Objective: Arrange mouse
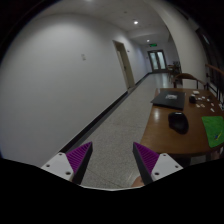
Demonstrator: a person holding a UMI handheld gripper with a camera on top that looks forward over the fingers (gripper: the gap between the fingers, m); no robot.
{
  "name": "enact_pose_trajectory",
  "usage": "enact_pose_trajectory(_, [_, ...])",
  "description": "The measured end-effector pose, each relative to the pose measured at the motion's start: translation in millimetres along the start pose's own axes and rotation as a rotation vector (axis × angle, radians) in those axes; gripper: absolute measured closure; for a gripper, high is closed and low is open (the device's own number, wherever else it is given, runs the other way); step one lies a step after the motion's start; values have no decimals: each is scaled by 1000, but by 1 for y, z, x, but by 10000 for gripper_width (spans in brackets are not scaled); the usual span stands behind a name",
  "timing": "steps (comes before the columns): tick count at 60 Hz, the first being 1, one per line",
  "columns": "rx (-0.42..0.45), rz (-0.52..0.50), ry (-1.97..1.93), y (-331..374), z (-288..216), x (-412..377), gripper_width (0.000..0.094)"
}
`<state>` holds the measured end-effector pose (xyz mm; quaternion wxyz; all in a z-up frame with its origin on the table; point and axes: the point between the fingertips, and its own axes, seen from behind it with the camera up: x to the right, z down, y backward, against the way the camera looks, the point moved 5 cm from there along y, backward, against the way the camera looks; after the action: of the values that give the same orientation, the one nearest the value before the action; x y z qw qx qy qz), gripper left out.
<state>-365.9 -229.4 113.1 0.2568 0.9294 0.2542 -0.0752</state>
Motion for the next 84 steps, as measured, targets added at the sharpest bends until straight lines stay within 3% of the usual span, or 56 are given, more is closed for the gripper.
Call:
enact_pose_trajectory(15, [18, 44, 52, -3, 0, 15, 107])
enact_pose_trajectory(27, [94, 284, 93, -5, -21, 116, 108])
enact_pose_trajectory(35, [61, 406, 65, -22, -23, 199, 109])
enact_pose_trajectory(48, [-56, 448, 91, -74, -18, 271, 108])
enact_pose_trajectory(67, [-83, 471, 105, -128, -54, 310, 115])
enact_pose_trajectory(70, [-100, 471, 101, -137, -59, 318, 154])
enact_pose_trajectory(71, [-111, 471, 92, -138, -59, 319, 231])
enact_pose_trajectory(76, [-127, 484, 147, -142, -66, 325, 371])
enact_pose_trajectory(84, [-129, 463, 204, -142, -67, 327, 493])
